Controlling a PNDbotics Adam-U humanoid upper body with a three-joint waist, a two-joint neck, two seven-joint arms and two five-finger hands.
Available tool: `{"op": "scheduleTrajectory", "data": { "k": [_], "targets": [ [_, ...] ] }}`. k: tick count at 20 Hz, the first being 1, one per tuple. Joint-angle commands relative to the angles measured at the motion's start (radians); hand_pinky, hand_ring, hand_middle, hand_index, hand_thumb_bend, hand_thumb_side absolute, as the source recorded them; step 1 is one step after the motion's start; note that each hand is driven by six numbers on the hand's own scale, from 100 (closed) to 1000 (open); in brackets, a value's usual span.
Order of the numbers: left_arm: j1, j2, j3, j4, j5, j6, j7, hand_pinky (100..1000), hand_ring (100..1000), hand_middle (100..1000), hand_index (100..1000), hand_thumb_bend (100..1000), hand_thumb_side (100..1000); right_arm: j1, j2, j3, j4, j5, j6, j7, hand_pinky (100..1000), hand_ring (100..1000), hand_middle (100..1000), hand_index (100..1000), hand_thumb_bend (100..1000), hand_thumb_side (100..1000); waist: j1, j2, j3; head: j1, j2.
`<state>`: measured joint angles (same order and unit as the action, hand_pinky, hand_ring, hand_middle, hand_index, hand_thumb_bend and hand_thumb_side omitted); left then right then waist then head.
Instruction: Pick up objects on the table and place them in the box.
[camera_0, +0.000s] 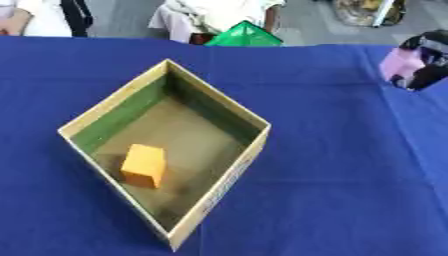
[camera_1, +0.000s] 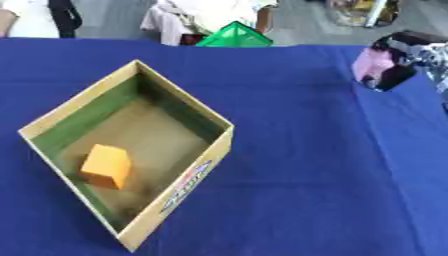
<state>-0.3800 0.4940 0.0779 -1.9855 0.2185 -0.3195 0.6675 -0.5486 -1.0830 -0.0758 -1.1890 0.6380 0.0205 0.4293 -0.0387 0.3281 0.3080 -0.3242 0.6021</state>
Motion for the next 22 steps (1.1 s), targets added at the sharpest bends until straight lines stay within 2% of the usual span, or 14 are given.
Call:
{"op": "scheduleTrajectory", "data": {
  "k": [1, 7, 8, 9, 16, 19, 22],
  "targets": [
    [-0.005, 0.034, 0.011, -0.015, -0.007, -0.003, 0.004, 843, 723, 717, 865, 563, 964, 0.01, -0.089, -0.003, -0.13, -0.025, -0.013, -0.001, 549, 582, 490, 613, 100, 231, -0.001, -0.029, -0.007, 0.009, 0.008],
    [-0.005, 0.033, 0.01, -0.015, -0.007, -0.005, 0.004, 842, 724, 718, 865, 567, 960, 0.063, -0.125, 0.043, -0.457, -0.071, -0.033, 0.03, 548, 587, 497, 617, 100, 236, -0.003, -0.045, -0.017, 0.008, 0.016],
    [-0.005, 0.033, 0.009, -0.015, -0.006, -0.005, 0.004, 842, 724, 719, 865, 574, 981, 0.067, -0.128, 0.056, -0.508, -0.083, -0.034, 0.039, 547, 587, 498, 618, 100, 518, -0.003, -0.047, -0.016, 0.007, 0.016],
    [-0.005, 0.033, 0.008, -0.015, -0.005, -0.005, 0.003, 842, 724, 719, 865, 567, 959, 0.06, -0.127, 0.072, -0.552, -0.096, -0.036, 0.052, 547, 588, 499, 618, 100, 245, -0.003, -0.049, -0.013, 0.004, 0.018],
    [-0.008, 0.029, 0.004, -0.015, 0.003, -0.005, -0.002, 842, 724, 719, 865, 567, 957, -0.021, -0.099, 0.177, -0.783, -0.154, -0.011, 0.126, 544, 584, 500, 616, 100, 266, -0.002, -0.058, -0.005, -0.01, 0.031],
    [-0.01, 0.026, 0.002, -0.015, 0.006, -0.005, -0.004, 842, 725, 720, 865, 568, 957, -0.089, -0.067, 0.225, -0.808, -0.168, -0.029, 0.164, 546, 585, 503, 618, 100, 274, -0.001, -0.061, -0.001, -0.022, 0.038],
    [-0.01, 0.023, 0.0, -0.015, 0.009, -0.004, -0.006, 842, 725, 720, 865, 569, 957, -0.179, 0.0, 0.274, -0.811, -0.176, -0.061, 0.2, 547, 583, 503, 617, 100, 281, 0.001, -0.063, 0.001, -0.025, 0.045]
  ]
}}
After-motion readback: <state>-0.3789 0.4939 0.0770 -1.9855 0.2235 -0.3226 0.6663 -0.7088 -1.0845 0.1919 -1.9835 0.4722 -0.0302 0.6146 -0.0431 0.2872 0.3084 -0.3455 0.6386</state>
